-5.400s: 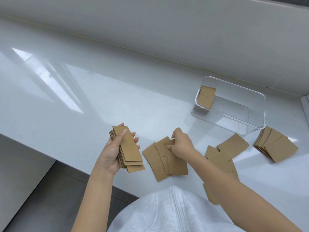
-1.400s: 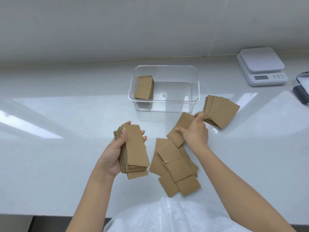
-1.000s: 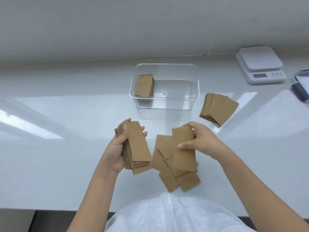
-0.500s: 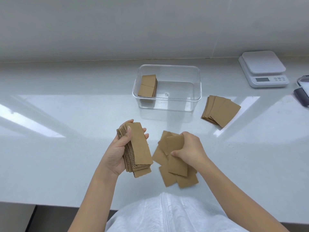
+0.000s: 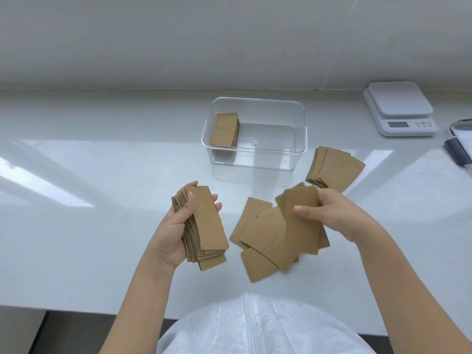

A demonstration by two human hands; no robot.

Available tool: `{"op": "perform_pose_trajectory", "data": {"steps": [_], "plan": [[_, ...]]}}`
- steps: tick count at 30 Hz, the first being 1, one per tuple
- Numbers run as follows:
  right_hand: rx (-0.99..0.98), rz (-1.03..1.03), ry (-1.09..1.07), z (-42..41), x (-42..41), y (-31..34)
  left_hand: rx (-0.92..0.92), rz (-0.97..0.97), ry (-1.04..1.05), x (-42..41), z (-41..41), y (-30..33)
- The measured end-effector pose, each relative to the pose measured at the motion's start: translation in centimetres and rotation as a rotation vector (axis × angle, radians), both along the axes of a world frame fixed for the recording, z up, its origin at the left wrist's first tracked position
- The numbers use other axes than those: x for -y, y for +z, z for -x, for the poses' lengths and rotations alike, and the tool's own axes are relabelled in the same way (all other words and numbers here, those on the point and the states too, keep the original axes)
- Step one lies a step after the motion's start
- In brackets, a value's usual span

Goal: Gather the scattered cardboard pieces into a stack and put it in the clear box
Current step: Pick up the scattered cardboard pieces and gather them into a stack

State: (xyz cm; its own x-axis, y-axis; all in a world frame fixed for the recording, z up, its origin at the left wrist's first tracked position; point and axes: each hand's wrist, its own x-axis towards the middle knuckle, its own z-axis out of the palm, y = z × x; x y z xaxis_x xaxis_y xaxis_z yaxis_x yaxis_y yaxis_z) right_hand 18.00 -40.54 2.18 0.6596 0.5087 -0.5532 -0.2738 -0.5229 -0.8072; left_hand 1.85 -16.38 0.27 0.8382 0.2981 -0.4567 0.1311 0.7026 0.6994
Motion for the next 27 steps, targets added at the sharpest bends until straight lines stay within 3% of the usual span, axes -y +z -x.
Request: {"op": "perform_pose_trajectory", "data": {"steps": [2,5,11,14,17,24,27], "plan": [[0.006,0.183,0.211,1.2,-0.8,-0.6,-0.004,0.001,0.011,0.1,0.0,0.0],[0.130,0.289,0.392,3.0,-2.7,-1.8,-0.011,-0.002,0.029,0.1,0.0,0.2],[0.540,0.550,0.622,4.7,-5.2,-4.2,-0.013,-0.031,0.037,-0.3,0.2,0.1],[0.599,0.573,0.664,4.4,-5.7,-4.8,-0.017,-0.031,0.045,-0.4,0.2,0.1],[0.583,0.486,0.542,4.1,-5.7,-4.5,-0.022,-0.024,0.051,-0.4,0.2,0.0],[0.252,0.022,-0.083,0.4,-3.0,-1.0,-0.020,-0.013,0.065,-0.6,0.2,0.0],[0.094,-0.161,-0.249,-0.9,-1.1,0.6,-0.012,0.000,0.060,-0.7,0.1,-0.2]]}}
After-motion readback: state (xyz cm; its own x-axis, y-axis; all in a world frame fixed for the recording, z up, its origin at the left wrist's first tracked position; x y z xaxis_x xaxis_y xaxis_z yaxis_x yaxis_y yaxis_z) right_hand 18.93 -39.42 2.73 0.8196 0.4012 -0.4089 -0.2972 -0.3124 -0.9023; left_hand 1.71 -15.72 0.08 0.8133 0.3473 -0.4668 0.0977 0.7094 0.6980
